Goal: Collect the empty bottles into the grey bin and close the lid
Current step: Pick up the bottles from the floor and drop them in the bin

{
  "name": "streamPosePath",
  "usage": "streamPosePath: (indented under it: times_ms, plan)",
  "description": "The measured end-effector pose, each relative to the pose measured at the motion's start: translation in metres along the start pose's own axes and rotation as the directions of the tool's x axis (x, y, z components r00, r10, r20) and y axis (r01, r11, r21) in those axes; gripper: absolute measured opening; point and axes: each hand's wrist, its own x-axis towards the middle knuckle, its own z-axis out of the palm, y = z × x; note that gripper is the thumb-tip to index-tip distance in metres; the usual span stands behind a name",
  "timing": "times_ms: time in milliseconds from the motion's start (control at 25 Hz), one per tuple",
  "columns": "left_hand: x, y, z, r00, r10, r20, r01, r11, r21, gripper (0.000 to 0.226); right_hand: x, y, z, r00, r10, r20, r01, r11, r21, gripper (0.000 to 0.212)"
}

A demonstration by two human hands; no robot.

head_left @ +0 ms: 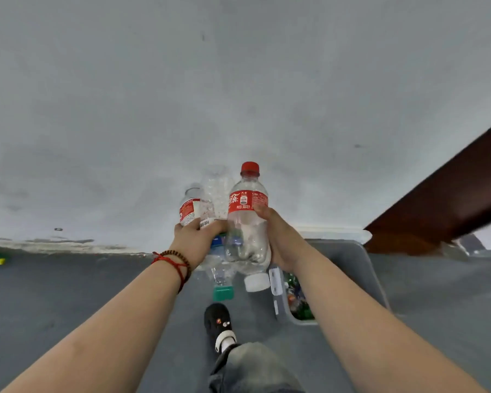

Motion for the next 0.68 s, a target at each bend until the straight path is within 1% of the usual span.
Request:
streamPosePath:
  times_ms: [40,160,280,360,440,560,680]
  plan:
    - [-0.009,0.001,0.022,0.999,-0.008,0.050,0.008,1.000,-0.001,0.079,-0.021,0.005,-0.015,0.998,-0.002,-0.057,0.005,0.999,0.048,0.107]
    - [-0.026,0.010,0.077,0.986,0.016,0.168,-0.017,1.000,0.003,0.086,-0.071,0.013,-0.057,0.985,-0.040,-0.170,0.074,0.978,0.197,0.089]
    - [-0.031,0.024,0.116,0.972,0.020,0.233,-0.035,0.998,0.059,0.094,-0.100,0.018,-0.089,0.979,-0.064,-0.196,0.123,0.944,0.307,0.072]
    - [-0.034,0.030,0.143,0.958,0.032,0.284,-0.061,0.994,0.092,0.087,-0.114,0.021,-0.112,0.976,-0.062,-0.208,0.134,0.925,0.356,0.064]
    - [-0.031,0.039,0.171,0.954,0.035,0.299,-0.073,0.991,0.116,0.078,-0.121,0.021,-0.140,0.976,-0.064,-0.207,0.147,0.899,0.412,0.063]
    - [-0.012,0.049,0.234,0.950,-0.019,0.311,-0.018,0.993,0.116,0.088,-0.128,0.020,-0.204,0.968,-0.074,-0.240,0.173,0.888,0.425,0.066]
    - [0.012,0.046,0.311,0.945,-0.055,0.322,0.047,0.998,0.033,0.094,-0.127,0.018,-0.286,0.963,-0.033,-0.266,0.145,0.899,0.413,0.063]
